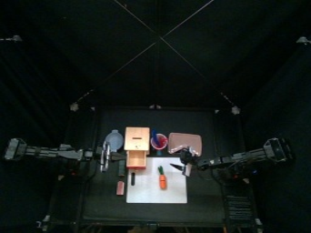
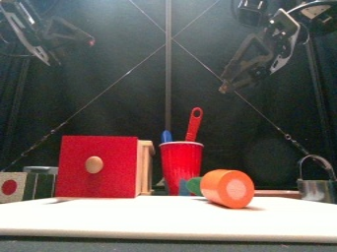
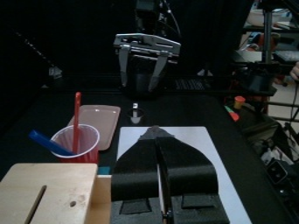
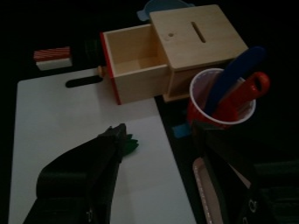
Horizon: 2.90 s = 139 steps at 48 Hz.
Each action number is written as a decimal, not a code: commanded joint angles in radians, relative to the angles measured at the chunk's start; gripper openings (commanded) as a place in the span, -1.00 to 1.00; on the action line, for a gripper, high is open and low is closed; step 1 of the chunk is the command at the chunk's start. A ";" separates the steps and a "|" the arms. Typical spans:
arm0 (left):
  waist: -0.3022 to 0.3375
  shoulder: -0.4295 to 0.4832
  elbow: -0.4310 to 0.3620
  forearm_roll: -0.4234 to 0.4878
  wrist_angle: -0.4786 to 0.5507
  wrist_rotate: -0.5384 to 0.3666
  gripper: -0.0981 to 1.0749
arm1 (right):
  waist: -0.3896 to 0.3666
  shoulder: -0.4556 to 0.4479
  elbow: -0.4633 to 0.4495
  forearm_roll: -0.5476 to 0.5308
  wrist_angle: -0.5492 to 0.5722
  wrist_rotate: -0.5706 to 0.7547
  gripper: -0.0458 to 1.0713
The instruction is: Cut carrot
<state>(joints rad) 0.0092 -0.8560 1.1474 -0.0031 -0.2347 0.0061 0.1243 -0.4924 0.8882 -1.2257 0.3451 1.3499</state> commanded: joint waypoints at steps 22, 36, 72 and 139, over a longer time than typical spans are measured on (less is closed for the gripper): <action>0.017 0.003 -0.032 0.015 -0.003 0.002 -0.64 | -0.031 0.048 0.009 0.097 -0.035 -0.002 0.75; 0.026 0.005 -0.028 0.029 -0.003 0.000 -0.64 | -0.135 0.089 -0.097 0.147 0.015 -0.127 0.75; 0.028 0.003 -0.029 0.031 -0.015 0.002 -0.64 | -0.414 0.179 -0.419 0.997 0.368 -1.362 0.75; 0.066 0.003 0.006 0.026 -0.015 -0.003 -0.64 | -0.463 0.462 -0.624 1.118 0.463 -1.496 0.23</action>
<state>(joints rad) 0.0660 -0.8560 1.1674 0.0230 -0.2408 0.0046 -0.3375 -0.0107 0.2899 -0.1104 0.8084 -0.1457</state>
